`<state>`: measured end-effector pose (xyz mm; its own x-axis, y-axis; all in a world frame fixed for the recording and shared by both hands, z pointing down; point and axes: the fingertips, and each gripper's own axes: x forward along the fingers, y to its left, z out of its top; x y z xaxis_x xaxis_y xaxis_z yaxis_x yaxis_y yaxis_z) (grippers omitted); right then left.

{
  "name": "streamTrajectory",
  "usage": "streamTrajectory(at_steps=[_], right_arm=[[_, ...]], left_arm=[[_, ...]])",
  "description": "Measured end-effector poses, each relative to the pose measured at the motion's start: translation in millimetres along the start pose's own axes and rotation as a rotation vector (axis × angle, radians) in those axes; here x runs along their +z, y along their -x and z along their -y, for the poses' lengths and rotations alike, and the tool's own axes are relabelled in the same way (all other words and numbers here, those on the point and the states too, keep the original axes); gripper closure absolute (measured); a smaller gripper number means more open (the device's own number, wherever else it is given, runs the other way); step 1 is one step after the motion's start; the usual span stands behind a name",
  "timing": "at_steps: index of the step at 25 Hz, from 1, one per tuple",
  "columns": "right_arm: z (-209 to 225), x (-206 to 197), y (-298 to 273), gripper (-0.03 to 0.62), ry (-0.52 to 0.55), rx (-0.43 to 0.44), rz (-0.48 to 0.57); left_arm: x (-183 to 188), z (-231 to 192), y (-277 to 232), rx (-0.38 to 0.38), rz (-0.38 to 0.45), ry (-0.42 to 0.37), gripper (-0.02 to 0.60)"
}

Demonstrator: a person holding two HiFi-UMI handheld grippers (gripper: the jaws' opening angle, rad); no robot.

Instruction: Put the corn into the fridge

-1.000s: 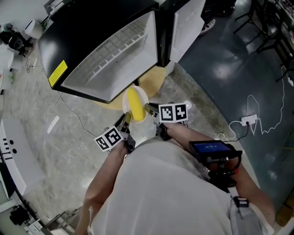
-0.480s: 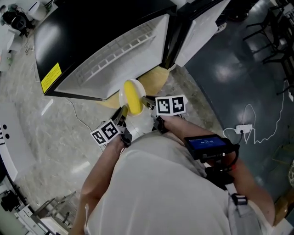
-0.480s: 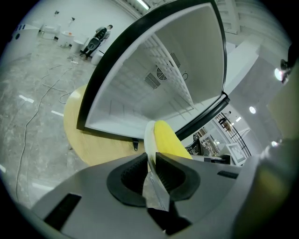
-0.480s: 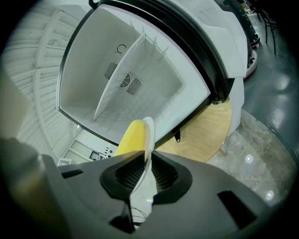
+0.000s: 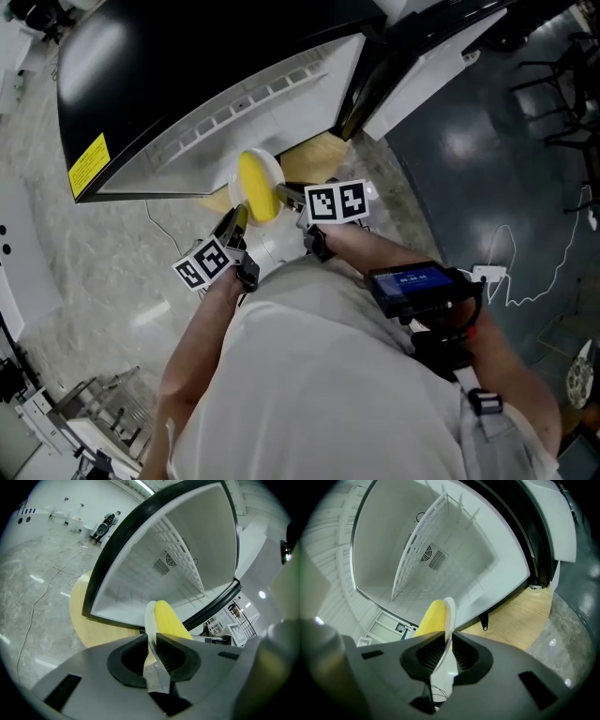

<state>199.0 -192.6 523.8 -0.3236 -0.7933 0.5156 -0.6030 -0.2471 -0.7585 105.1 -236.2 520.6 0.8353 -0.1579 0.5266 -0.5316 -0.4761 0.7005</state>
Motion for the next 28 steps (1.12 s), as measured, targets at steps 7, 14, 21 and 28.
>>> streamTrajectory(at_steps=[7,14,21,28], right_arm=[[-9,12,-12,0.551,0.059,0.022,-0.061],[-14,-41,10,0.551,0.089,0.053,-0.093],[0,-73,9,0.551,0.135,0.082,-0.158],[8,-79,5,0.551,0.153,0.098,-0.208]], left_arm=[[10,-5,2,0.031,0.055,0.051,0.526],[-43,-10,37,0.068,0.112,0.076,0.526],[-80,-20,43,0.102,0.165,0.116,0.526],[-92,-23,41,0.141,0.193,0.142,0.526]])
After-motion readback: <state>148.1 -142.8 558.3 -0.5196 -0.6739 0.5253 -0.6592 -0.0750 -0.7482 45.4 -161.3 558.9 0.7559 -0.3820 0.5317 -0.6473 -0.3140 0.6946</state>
